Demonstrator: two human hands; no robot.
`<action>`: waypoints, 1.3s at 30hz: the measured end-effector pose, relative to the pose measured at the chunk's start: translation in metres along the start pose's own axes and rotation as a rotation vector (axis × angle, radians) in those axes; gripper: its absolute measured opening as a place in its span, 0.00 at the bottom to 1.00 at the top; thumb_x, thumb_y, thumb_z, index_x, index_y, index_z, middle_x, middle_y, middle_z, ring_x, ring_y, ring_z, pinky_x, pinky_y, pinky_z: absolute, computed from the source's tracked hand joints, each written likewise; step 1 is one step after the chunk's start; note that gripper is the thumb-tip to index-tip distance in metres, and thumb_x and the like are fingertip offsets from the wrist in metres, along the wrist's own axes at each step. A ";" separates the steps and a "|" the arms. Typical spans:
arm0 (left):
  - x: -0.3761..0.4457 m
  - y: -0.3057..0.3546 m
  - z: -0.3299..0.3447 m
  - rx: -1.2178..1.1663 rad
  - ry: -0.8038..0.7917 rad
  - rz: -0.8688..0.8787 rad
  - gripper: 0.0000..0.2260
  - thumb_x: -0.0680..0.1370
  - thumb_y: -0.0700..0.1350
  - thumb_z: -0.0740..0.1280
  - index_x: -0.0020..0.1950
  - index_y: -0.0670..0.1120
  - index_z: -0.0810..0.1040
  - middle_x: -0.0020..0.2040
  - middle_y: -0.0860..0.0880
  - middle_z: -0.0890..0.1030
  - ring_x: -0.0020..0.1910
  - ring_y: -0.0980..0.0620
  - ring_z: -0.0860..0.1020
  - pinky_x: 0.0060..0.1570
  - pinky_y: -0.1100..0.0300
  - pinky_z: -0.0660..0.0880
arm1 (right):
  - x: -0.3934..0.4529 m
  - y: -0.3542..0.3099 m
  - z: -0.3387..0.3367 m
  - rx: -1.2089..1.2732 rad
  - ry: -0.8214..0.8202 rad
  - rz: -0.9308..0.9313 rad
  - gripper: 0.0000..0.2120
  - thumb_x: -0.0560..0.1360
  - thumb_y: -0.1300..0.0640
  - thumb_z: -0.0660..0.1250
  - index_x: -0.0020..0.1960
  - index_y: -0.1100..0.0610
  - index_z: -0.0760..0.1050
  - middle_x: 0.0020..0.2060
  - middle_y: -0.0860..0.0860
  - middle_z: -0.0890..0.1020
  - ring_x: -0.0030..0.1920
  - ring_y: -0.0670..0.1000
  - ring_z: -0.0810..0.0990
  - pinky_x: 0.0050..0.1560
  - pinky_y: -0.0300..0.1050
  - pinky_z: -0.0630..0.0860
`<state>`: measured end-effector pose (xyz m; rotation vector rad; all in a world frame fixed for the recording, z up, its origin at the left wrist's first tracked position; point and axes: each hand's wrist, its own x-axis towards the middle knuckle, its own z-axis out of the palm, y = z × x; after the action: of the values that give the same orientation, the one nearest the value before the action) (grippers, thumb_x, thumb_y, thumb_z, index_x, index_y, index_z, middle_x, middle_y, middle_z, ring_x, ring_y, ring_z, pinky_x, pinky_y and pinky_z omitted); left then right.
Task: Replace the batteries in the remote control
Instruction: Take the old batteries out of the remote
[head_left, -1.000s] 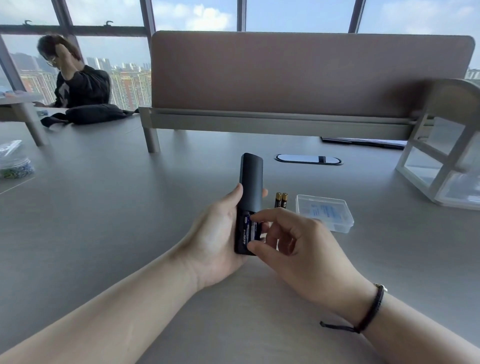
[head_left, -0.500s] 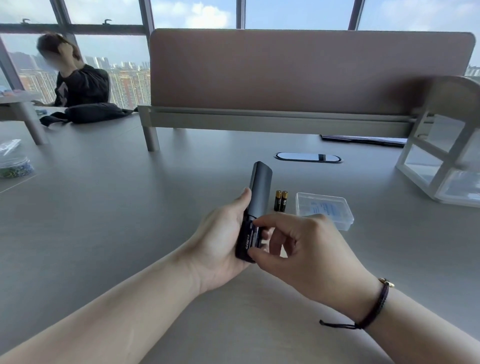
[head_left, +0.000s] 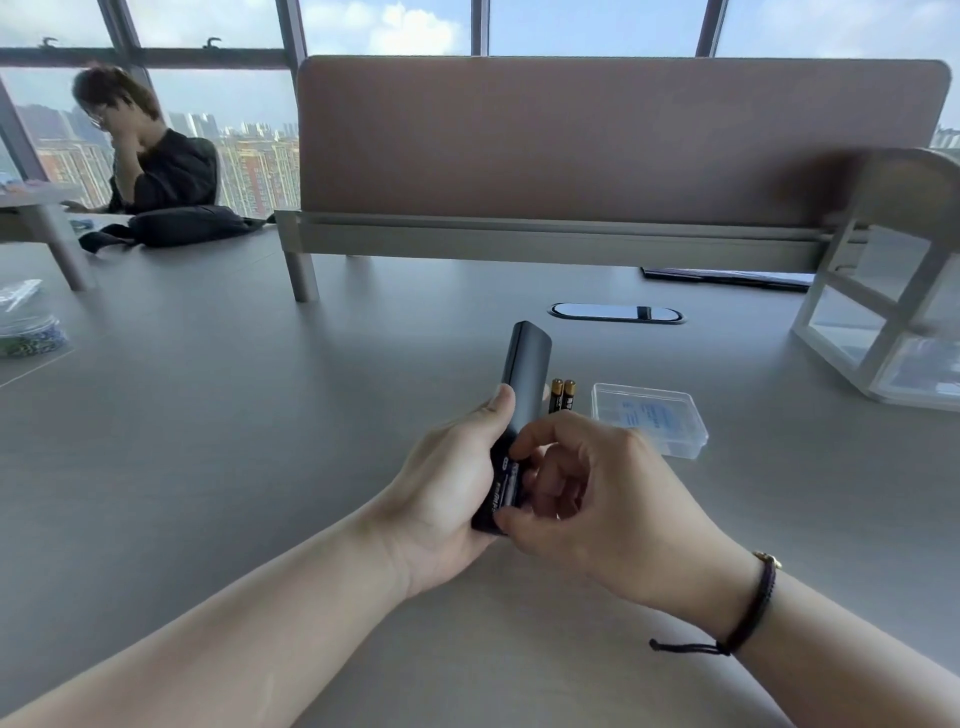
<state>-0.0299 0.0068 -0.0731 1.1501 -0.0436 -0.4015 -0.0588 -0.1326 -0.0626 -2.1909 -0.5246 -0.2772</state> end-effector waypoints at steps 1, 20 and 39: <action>0.000 0.000 0.000 -0.003 0.000 -0.002 0.25 0.81 0.57 0.59 0.67 0.38 0.74 0.50 0.39 0.75 0.49 0.42 0.75 0.52 0.47 0.67 | 0.000 -0.001 0.000 0.020 -0.016 0.016 0.14 0.64 0.58 0.78 0.46 0.52 0.77 0.26 0.48 0.80 0.24 0.42 0.74 0.30 0.35 0.71; 0.002 0.007 -0.002 -0.005 -0.014 0.000 0.20 0.81 0.58 0.59 0.65 0.50 0.80 0.48 0.41 0.74 0.47 0.43 0.74 0.38 0.56 0.72 | 0.000 0.003 0.008 0.199 0.021 0.016 0.11 0.69 0.59 0.77 0.44 0.52 0.75 0.31 0.53 0.82 0.30 0.55 0.78 0.33 0.49 0.76; 0.008 0.015 -0.011 -0.145 0.015 0.120 0.20 0.83 0.54 0.58 0.68 0.44 0.77 0.39 0.45 0.75 0.33 0.50 0.71 0.35 0.57 0.66 | 0.006 0.009 0.001 0.133 -0.053 0.199 0.12 0.62 0.56 0.68 0.45 0.48 0.73 0.26 0.47 0.77 0.25 0.45 0.68 0.30 0.40 0.67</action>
<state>-0.0157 0.0190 -0.0661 1.0019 -0.0693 -0.2849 -0.0496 -0.1354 -0.0674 -2.1061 -0.3396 -0.0755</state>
